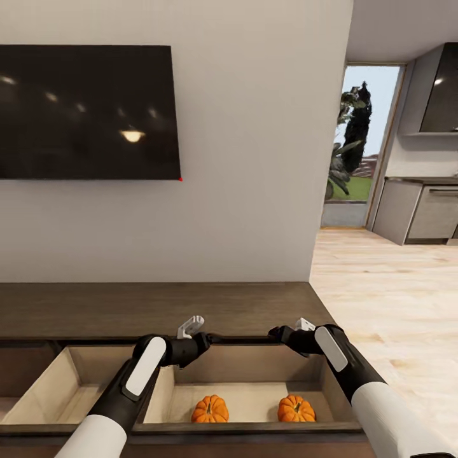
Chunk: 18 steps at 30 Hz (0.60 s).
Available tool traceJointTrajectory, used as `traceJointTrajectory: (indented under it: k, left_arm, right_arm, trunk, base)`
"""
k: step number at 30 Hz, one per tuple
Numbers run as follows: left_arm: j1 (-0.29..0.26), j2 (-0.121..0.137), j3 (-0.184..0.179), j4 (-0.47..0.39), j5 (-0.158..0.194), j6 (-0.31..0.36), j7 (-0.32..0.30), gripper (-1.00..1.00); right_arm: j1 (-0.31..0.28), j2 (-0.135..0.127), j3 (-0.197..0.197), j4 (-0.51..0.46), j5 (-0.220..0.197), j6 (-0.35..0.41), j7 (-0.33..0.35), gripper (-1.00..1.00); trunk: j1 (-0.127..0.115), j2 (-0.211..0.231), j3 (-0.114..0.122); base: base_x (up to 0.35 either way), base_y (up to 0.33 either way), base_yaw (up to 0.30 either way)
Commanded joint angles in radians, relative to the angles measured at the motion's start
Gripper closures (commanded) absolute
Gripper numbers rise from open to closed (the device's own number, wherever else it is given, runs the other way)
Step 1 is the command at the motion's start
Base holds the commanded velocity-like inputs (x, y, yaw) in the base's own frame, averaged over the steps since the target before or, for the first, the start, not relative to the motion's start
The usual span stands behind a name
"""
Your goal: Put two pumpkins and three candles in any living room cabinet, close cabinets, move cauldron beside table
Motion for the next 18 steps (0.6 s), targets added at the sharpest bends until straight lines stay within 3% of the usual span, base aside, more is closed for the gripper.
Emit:
traceJointTrajectory:
  k: [1,7,13,18]
  left_arm:
    - [0.000,0.000,-0.001,-0.012,0.010,0.003,0.010,-1.00]
    - [-0.003,-0.001,-0.001,-0.050,0.011,0.045,0.015,-1.00]
    - [-0.005,0.004,0.025,-0.054,0.088,0.091,0.018,-1.00]
    - [-0.005,0.007,0.027,-0.056,0.100,0.101,0.018,-1.00]
  right_arm:
    - [0.000,-0.002,0.005,-0.002,-0.010,0.001,-0.009,-1.00]
    - [0.000,-0.002,0.004,-0.002,-0.010,0.001,-0.009,-1.00]
    - [0.000,-0.002,0.004,-0.002,-0.010,0.001,-0.009,-1.00]
    - [0.000,-0.002,0.004,-0.002,-0.010,0.001,-0.007,-1.00]
  trunk:
    - [0.000,0.000,-0.001]
    - [0.000,0.000,-0.001]
    - [-0.019,0.035,0.015]
    - [-0.039,0.070,0.030]
  base:
    - [0.000,0.000,0.000]
    - [0.000,0.000,0.000]
    - [0.000,0.000,0.000]
    - [-0.046,0.000,0.000]
